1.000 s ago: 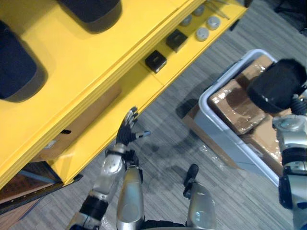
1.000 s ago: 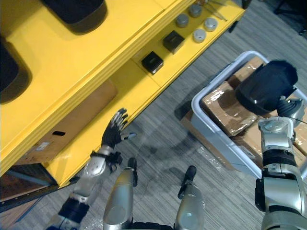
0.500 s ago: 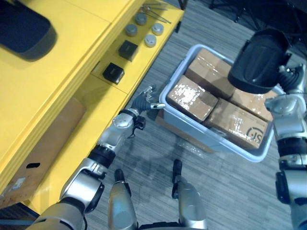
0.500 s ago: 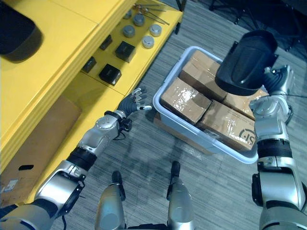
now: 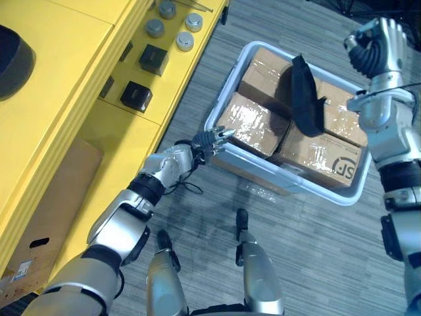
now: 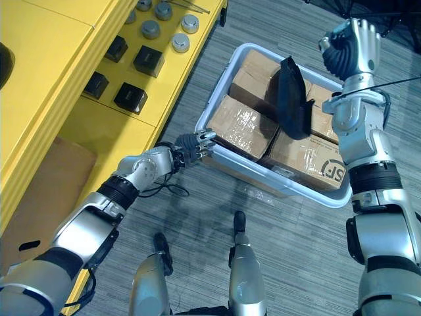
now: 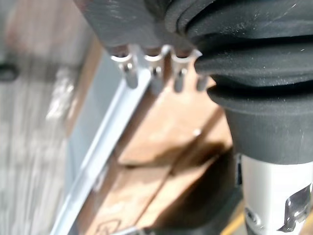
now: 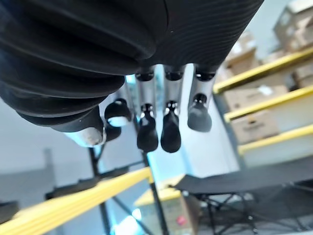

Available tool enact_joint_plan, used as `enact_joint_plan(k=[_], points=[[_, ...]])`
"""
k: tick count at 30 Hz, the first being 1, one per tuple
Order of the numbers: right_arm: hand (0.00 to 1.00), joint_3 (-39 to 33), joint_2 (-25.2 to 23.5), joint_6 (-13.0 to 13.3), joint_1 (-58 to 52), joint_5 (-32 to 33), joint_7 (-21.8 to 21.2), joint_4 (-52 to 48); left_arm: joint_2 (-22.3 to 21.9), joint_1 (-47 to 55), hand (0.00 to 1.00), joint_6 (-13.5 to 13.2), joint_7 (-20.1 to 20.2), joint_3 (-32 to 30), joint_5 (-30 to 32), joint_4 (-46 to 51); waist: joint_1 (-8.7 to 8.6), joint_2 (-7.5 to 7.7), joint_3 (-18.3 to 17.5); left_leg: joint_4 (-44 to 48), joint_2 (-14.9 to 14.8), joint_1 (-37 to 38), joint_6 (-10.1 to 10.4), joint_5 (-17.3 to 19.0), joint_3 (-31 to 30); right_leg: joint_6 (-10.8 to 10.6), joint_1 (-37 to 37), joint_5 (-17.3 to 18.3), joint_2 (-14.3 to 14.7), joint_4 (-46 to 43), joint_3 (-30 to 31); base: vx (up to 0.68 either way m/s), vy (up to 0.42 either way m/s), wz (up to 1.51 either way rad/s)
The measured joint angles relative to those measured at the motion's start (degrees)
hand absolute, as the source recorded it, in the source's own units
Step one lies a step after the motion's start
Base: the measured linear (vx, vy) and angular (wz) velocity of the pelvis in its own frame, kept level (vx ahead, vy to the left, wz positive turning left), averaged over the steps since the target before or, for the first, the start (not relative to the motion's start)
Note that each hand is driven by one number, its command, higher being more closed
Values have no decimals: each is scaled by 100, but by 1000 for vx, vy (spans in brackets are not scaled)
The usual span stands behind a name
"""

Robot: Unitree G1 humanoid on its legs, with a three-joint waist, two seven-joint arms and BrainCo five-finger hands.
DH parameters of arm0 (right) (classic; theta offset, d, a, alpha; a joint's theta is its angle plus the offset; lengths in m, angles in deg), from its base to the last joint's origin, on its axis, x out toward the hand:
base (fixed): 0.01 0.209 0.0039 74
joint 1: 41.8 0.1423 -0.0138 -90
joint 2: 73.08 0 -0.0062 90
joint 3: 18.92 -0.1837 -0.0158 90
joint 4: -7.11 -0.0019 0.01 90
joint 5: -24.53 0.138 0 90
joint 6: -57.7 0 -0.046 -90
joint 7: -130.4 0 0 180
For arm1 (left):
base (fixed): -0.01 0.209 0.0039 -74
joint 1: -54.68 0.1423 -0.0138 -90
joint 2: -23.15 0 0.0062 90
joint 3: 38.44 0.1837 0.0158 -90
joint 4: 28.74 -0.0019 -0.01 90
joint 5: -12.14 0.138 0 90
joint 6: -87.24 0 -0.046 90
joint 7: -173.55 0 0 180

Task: Walk over and take plastic housings, then place them on the shelf

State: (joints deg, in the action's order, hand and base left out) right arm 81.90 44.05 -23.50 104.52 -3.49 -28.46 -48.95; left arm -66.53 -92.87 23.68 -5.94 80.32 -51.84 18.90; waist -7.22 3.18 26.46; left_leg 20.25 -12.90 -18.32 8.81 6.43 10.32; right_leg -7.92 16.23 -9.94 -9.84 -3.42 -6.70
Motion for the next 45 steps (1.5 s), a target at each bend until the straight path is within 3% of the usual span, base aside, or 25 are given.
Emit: enact_joint_plan(k=[5, 6, 10, 12, 13, 17, 18, 23, 25, 28, 31, 35, 41, 45], points=[[100, 209, 2, 47, -237, -183, -44, -1, -234, -3, 0, -24, -264, 122, -315, -133, -20, -31, 14, 1, 2, 14, -8, 8, 117, -8, 19, -54, -1, 83, 99, -2, 7, -8], [0, 219, 2, -1, -257, -154, -66, -1, -282, -4, 0, -39, -276, 122, -314, -164, -21, -43, 19, 2, 2, 9, -12, 11, 122, -7, 28, -54, -1, 83, 107, 0, 0, 0], [0, 211, -24, -397, -330, 611, -112, 4, -458, -4, 0, -346, -424, 132, -225, -228, -5, -147, 10, 21, 6, -95, -21, 17, 162, -1, 167, -73, 3, 82, 191, -24, -1, -5], [0, 58, -186, -778, -449, 1274, -95, 83, -570, -4, 0, -770, -586, 120, 225, -229, -11, -224, 5, 13, 6, -86, -21, 18, 188, -4, 176, -80, 3, 83, 214, -7, -5, -6], [0, -49, -265, -859, -483, 1483, -80, 112, -594, -9, 0, -905, -657, 114, 404, -227, -12, -240, 1, 8, 6, -78, -21, 17, 193, -4, 176, -80, 3, 83, 217, 0, -4, -4], [0, -760, -734, -1232, -632, 2345, 165, 346, -673, -93, 0, -1871, -1172, -337, 1864, -120, 0, -318, 12, 5, 8, -69, -22, 17, 209, -5, 183, -80, 3, 82, 237, 0, 0, 0], [0, -961, -855, -1355, -691, 2617, 274, 470, -654, -90, 0, -2273, -1329, -554, 2363, 204, 20, -347, 26, 5, 13, -75, -23, 16, 202, -5, 183, -80, 1, 79, 235, 0, 0, 0], [0, -1235, -1067, -1671, -907, 2967, 846, 852, -560, 252, 0, -3137, -1660, -952, 3176, 1615, 179, -460, 16, 22, 19, -113, -23, 16, 120, -7, 168, -75, 1, 67, 188, -14, -3, 5], [0, -1597, -1067, -1788, -1041, 3242, 1244, 953, -557, 1043, 0, -3476, -1791, -1022, 3721, 2503, 257, -589, -10, 67, 26, -227, -24, 17, -54, 0, 150, -44, 0, 42, 46, -14, -7, 27], [0, -2091, -1014, -1948, -1471, 3624, 1612, 1080, -558, 2361, 0, -3605, -1713, -996, 4159, 3221, 469, -730, -14, 203, 23, -383, -33, 25, -382, -3, 157, 195, -9, -282, -205, -2, -6, 45], [0, -2307, -970, -2065, -1772, 3862, 1933, 1306, -530, 3230, 0, -3635, -1587, -998, 4394, 3282, 687, -784, -5, 282, 50, -486, -28, 31, -661, 11, 186, 437, -56, -645, -443, -9, -6, 50], [0, -2526, -546, -2170, -1963, 4078, 2269, 1478, -457, 4349, 0, -3710, -1231, -818, 4447, 3643, 974, -909, 5, 488, 262, -870, -67, 46, -984, -42, 469, 731, -306, -1208, -714, -30, 27, 44], [0, -2834, -56, -2372, -1976, 4199, 2505, 1894, -612, 5265, 0, -3775, -645, -168, 4613, 3934, 1148, -1103, -3, 742, 426, -1205, -135, 78, -1153, -121, 643, 818, -508, -1457, -885, -2, 44, 20], [0, -3033, 68, -2387, -1904, 4331, 2616, 2204, -690, 5453, 0, -3780, -653, 6, 4595, 3967, 1215, -1195, 4, 828, 434, -1408, -139, 76, -1161, -107, 889, 858, -553, -1628, -883, 0, 5, 2]])
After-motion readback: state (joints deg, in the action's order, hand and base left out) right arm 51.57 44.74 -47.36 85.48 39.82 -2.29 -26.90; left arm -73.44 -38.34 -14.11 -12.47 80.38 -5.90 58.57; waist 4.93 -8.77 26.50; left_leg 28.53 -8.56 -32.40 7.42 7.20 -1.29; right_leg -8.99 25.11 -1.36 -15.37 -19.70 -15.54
